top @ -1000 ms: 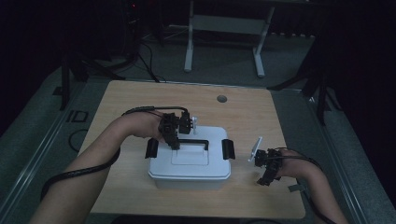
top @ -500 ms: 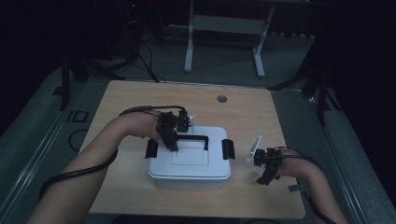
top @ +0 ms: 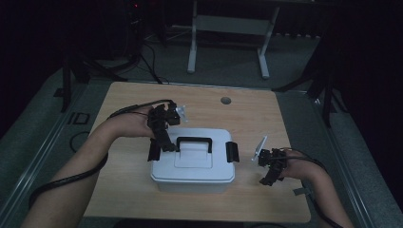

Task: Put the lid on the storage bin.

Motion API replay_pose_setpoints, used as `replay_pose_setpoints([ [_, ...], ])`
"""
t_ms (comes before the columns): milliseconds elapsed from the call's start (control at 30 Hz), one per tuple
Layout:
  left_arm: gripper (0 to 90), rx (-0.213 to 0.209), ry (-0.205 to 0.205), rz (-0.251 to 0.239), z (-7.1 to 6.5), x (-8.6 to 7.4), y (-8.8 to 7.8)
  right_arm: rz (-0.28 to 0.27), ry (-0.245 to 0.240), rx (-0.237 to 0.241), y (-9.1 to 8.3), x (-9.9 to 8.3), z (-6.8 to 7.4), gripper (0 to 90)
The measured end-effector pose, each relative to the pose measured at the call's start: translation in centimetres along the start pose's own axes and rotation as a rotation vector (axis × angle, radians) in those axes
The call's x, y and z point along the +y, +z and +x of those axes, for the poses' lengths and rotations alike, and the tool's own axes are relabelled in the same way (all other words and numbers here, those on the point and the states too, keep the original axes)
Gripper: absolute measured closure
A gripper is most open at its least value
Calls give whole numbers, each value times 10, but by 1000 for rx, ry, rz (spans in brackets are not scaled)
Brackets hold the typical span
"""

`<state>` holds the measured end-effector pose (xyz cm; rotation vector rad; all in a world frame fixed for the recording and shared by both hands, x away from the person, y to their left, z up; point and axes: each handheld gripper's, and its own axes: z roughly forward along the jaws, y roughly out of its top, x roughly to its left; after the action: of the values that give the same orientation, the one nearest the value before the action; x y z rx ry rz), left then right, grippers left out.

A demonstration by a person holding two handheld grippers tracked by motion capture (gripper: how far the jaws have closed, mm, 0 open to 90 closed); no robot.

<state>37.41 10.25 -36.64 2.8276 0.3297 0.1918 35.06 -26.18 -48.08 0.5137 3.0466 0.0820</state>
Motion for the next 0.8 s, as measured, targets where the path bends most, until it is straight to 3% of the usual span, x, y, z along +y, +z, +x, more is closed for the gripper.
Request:
replay_pose_setpoints([
  [33,13,12,6,7,0,-4,0,-5,5,-3,-1,0,0,186],
  [200,13,-9,-45,-17,4,-24,-4,-16,27,-20,-2,1,-2,178],
  [333,13,-11,-78,-25,5,-44,-7,-27,71,15,-2,0,-3,156],
  [600,13,4,-133,-35,5,-80,-17,-32,81,-2,-3,1,-3,154],
  [700,13,8,-166,-37,5,-102,-22,-28,90,2,-2,1,-3,154],
  [800,13,16,-176,-36,5,-109,-25,-26,90,0,-2,1,-3,154],
])
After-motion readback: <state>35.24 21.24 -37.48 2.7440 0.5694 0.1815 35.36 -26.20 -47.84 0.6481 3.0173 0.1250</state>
